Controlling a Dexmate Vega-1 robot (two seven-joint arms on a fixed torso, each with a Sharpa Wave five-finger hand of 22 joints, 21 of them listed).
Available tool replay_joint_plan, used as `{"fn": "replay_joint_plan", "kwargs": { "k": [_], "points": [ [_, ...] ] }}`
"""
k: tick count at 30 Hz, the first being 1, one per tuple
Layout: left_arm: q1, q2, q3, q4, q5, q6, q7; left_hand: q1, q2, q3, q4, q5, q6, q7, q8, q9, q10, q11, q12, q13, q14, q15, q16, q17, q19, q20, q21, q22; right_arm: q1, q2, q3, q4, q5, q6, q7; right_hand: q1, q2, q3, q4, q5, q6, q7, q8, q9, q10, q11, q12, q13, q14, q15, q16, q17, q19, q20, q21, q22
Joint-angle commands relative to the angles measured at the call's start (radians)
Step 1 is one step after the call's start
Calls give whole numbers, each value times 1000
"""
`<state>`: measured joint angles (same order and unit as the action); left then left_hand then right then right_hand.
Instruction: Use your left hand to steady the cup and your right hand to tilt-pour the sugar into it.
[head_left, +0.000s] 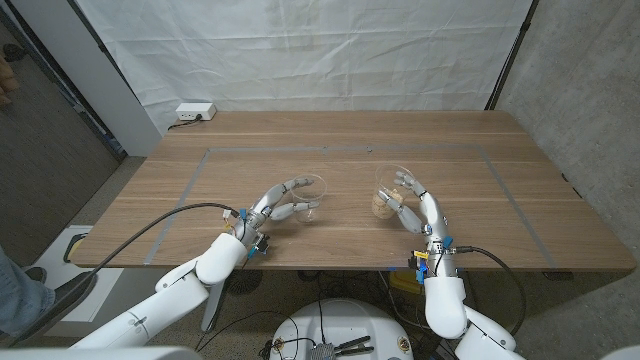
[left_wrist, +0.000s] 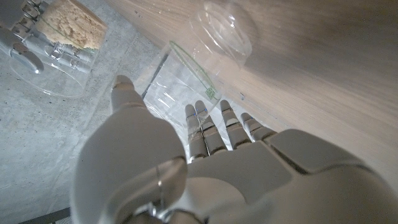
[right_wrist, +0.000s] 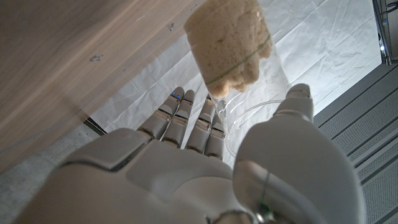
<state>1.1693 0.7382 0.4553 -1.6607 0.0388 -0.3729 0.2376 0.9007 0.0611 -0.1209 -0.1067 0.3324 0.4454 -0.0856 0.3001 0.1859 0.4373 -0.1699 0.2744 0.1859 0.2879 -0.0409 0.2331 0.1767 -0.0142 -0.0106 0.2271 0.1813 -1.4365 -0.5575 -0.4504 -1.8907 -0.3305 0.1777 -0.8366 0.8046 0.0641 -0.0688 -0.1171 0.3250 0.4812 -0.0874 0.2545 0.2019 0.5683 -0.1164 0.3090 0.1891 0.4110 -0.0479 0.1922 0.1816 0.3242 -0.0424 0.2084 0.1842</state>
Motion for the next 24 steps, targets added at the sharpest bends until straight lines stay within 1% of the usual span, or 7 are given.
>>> {"fn": "replay_joint_plan", "kwargs": {
  "k": [1, 3, 4, 8, 14, 22, 24],
  "points": [
    [1, -9, -16, 20, -39, -40, -8, 7, 10, 1, 5, -5, 4, 8, -1, 3, 8, 12, -4, 2, 11, -55, 4, 2, 6, 7, 5, 3, 4, -1, -4, -23, -16, -30, 11, 3, 9, 0, 2, -4, 34, -24, -1, 3, 9, -1, 0, 4, 5, -63, -1, 3, 10, -46, 0, 5],
    [5, -12, -22, 24, -54, -51, -8, 6, 11, 0, 7, -7, 4, 10, -2, 3, 9, 11, -6, 3, 13, -55, 3, 2, 7, 12, 5, 3, 6, -5, -3, -34, -16, -39, 20, 4, 10, 0, 1, -4, 34, -24, -2, 3, 9, -2, 0, 4, 5, -63, -1, 3, 10, -46, 0, 5],
    [7, -13, -25, 27, -63, -57, -10, 5, 13, 0, 9, -9, 1, 9, -5, 3, 8, 6, -8, 3, 12, -55, 1, 2, 7, 23, 4, 3, 8, -8, -1, -45, -19, -51, 27, 4, 10, 1, 1, -4, 34, -24, -2, 3, 9, -1, 0, 4, 5, -62, -1, 3, 10, -46, 0, 5],
    [13, -20, -35, 39, -95, -77, -15, 0, 13, -4, 12, -14, -6, 8, -12, 3, 2, 10, -15, 4, 6, -55, -5, 3, 7, 31, 3, 4, 24, -19, 3, -81, -30, -91, 59, 6, 10, 1, 1, -5, 34, -24, -3, 3, 9, -2, 0, 4, 5, -62, -2, 3, 11, -46, 0, 5],
    [15, -22, -44, 34, -109, -87, -20, -2, 9, -8, 13, -18, -9, 11, -17, 4, 0, 17, -20, 4, 4, -53, -9, 3, 1, 21, -1, 4, 58, -32, -1, -107, -43, -134, 105, 9, 11, 2, -1, -7, 34, -23, -4, 3, 10, -2, -1, 4, 7, -63, -2, 2, 11, -45, 1, 5],
    [24, -11, -62, 14, -115, -87, -21, -6, 5, -14, 15, -23, -16, 16, -25, 4, -4, 19, -28, 5, -7, -47, -18, 3, -6, 24, -5, 5, 104, -38, -12, -134, -73, -184, 145, 11, 12, 3, -1, -10, 35, -23, -5, 3, 10, -3, -2, 4, 7, -63, -2, 2, 11, -45, 1, 5],
    [25, -9, -65, 15, -118, -91, -22, -7, 4, -16, 16, -25, -15, 17, -26, 4, -4, 18, -29, 5, -7, -45, -19, 3, -7, 22, -6, 5, 119, -36, -13, -126, -53, -163, 156, 12, 14, 3, -1, -11, 35, -23, -6, 3, 10, -3, -3, 4, 8, -64, -2, 2, 17, -42, 3, 5]
  ]
}}
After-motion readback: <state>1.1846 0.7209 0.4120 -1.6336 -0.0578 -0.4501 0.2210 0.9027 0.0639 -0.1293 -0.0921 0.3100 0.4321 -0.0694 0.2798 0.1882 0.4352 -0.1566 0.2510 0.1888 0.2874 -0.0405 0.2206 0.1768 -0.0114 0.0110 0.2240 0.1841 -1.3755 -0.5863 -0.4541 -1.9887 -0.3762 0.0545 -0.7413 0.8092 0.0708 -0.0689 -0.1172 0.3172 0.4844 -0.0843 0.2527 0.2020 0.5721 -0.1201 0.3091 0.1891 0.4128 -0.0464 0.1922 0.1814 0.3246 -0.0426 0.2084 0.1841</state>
